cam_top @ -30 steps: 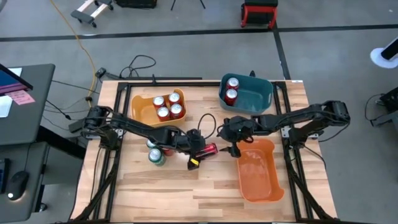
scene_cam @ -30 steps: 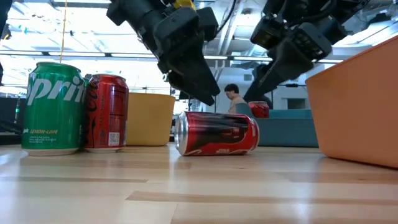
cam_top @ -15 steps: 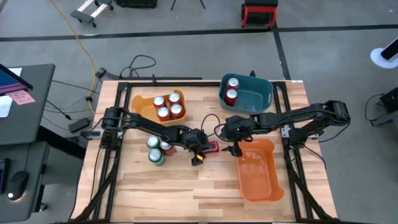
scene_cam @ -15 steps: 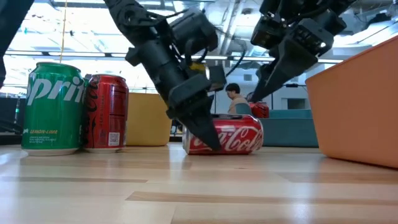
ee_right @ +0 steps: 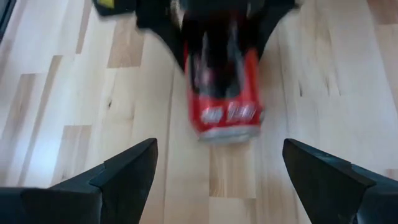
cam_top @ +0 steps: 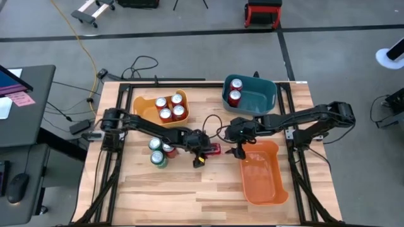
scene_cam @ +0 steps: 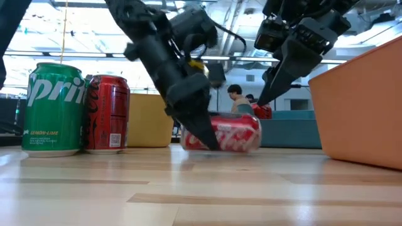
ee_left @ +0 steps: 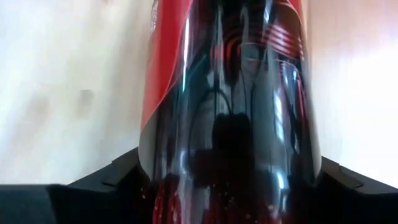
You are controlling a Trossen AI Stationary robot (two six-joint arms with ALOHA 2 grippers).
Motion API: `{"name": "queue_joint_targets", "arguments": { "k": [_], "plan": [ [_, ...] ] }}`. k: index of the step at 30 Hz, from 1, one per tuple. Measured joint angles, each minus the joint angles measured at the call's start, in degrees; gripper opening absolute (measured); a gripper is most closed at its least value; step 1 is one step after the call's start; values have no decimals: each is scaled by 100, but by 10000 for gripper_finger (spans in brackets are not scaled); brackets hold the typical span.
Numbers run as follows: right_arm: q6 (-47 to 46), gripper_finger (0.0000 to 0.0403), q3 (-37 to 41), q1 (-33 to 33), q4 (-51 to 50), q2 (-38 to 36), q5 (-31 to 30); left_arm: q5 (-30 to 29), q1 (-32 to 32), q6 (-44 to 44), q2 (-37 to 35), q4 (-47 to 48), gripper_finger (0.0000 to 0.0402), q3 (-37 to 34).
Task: Sort soda cans
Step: Put the right red soda can into the blue bin
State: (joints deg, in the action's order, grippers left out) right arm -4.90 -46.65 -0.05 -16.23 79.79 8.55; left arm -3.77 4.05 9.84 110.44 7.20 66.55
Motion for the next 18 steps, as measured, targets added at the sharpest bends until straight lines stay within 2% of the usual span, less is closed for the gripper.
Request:
{"name": "queue_joint_targets", "arguments": {
  "k": [5,10,18],
  "plan": [
    [19,368,0,46,87,-116,165,-358,46,-232,-620,-168,285,37],
    [-78,368,11,127,78,-777,124,-521,49,-404,-872,-359,285,24],
    [74,368,175,593,363,-2131,-818,-891,184,-838,-999,-1641,285,24]
  ]
}}
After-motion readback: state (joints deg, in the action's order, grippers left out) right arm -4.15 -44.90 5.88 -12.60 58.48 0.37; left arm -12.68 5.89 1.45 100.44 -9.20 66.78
